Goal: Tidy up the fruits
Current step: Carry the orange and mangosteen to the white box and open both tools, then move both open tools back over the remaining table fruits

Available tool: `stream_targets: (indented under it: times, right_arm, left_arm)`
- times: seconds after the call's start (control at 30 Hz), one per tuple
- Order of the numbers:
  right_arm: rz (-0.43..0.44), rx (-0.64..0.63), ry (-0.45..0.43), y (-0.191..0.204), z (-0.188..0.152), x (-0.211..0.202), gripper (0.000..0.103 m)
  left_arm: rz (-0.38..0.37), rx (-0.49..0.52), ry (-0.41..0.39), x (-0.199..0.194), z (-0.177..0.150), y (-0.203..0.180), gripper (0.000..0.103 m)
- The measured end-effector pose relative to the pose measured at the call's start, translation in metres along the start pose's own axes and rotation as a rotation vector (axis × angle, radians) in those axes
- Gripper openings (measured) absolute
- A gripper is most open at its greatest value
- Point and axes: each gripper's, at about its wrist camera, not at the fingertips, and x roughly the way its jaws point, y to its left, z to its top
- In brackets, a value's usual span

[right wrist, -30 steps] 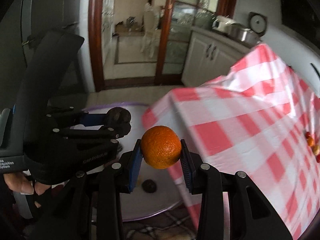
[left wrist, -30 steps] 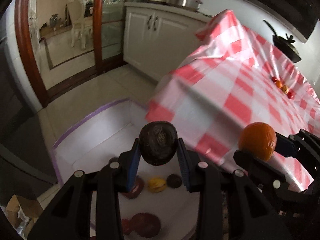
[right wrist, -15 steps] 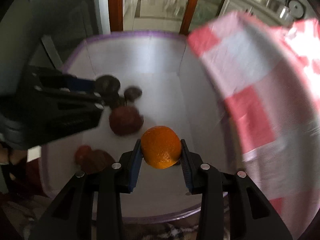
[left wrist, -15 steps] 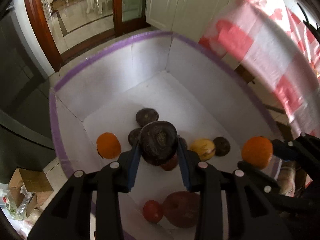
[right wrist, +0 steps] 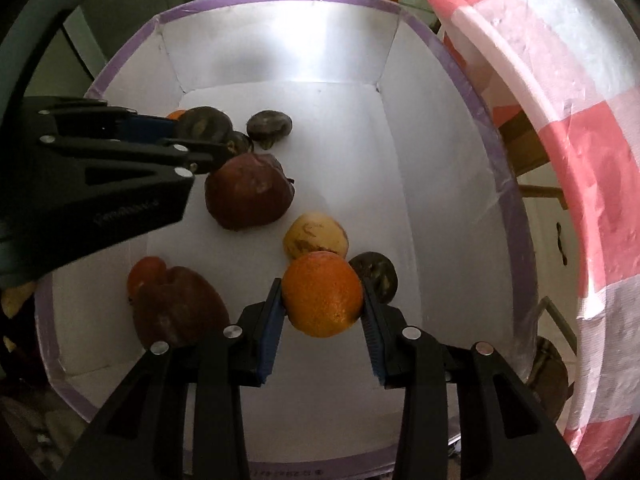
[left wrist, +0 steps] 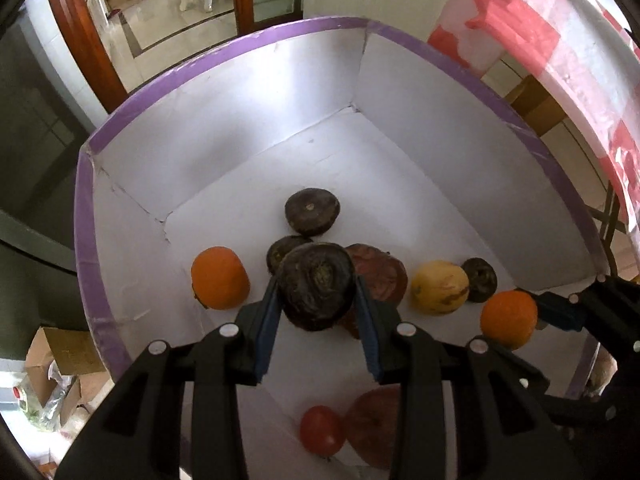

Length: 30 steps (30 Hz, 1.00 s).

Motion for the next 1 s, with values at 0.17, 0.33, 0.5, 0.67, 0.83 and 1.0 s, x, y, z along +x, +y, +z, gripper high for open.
stream_targets:
  times: [0.17,0.33,0.5,0.67,0.83,1.0]
  right_arm:
    - [0.010,0.013,-0.029,-0.004,0.000,-0.008,0.066]
    - [0.006,0.022,-0.061,-0.008,-0.002,-0.020,0.069]
    - [-0.003,0.042,-0.144,-0.017,-0.004,-0.048,0.072]
    - [0.026,0.103,-0.296,-0.041,-0.012,-0.103,0.074]
    - [0.078,0.172,-0.456,-0.073,-0.025,-0.164,0.076]
    - [0.160,0.298,-0.608,-0.121,-0.047,-0.223,0.079]
  left_arm:
    - [0.008,-0.015,-0.017,-0.004,0.003,0.000,0.070]
    - [0.010,-0.016,-0.022,-0.006,0.003,0.000,0.076]
    - [0.007,-0.076,-0.121,-0.030,0.010,0.000,0.085]
    - [0.047,-0.055,-0.285,-0.072,0.032,-0.018,0.094]
    - [0.065,-0.027,-0.423,-0.115,0.068,-0.055,0.101]
    - [0.077,0.075,-0.535,-0.151,0.098,-0.112,0.101]
